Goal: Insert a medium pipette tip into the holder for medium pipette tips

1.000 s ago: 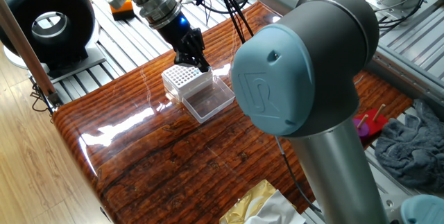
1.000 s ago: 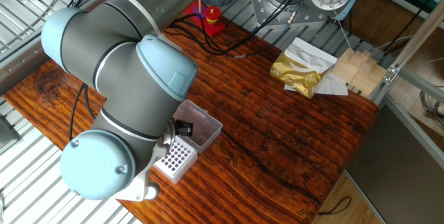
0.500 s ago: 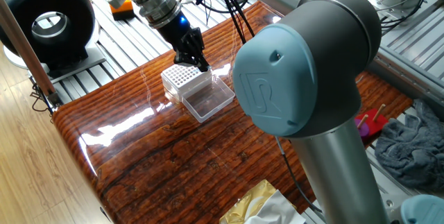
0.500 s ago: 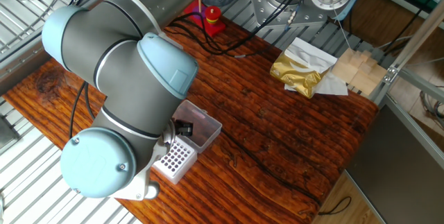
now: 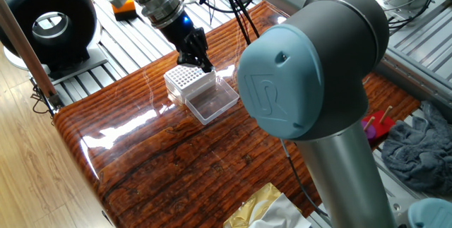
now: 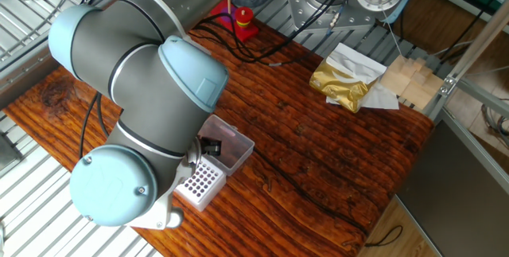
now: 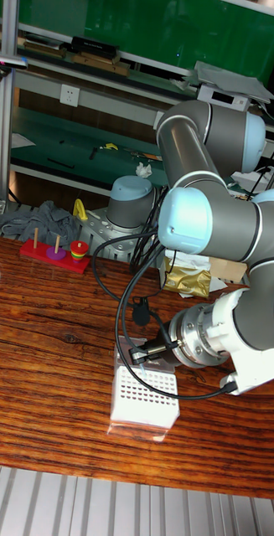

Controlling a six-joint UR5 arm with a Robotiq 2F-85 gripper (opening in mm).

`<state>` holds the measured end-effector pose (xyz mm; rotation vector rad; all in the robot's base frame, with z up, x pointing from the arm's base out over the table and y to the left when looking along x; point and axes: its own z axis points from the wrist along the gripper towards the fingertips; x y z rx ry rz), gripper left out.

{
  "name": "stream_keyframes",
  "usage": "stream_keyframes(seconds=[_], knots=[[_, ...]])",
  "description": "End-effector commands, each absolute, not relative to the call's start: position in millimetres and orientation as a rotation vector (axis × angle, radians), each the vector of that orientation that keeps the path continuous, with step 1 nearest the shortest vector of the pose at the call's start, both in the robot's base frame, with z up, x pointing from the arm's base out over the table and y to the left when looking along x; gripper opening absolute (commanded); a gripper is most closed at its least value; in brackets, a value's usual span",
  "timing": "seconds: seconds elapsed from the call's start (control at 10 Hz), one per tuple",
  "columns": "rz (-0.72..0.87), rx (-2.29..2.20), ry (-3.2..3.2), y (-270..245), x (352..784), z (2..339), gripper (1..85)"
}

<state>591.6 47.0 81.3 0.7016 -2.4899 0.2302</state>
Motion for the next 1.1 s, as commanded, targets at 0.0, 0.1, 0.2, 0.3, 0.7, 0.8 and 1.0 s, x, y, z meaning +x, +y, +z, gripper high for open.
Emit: stream_keyframes(seconds=[0.0,0.1,0.2,0.3,0.7,0.8,1.0], knots=[[0.216,0.698,-2.495,53,593,84,7.7],[0.218,0.698,-2.495,53,593,84,7.7],[0.223,0.701,-2.492,51,593,84,7.3],[0.222,0.705,-2.49,49,593,83,7.3],[0.213,0.708,-2.487,44,590,80,7.0],[0.213,0.71,-2.486,43,589,79,7.0],[0.214,0.709,-2.484,43,588,79,7.0]])
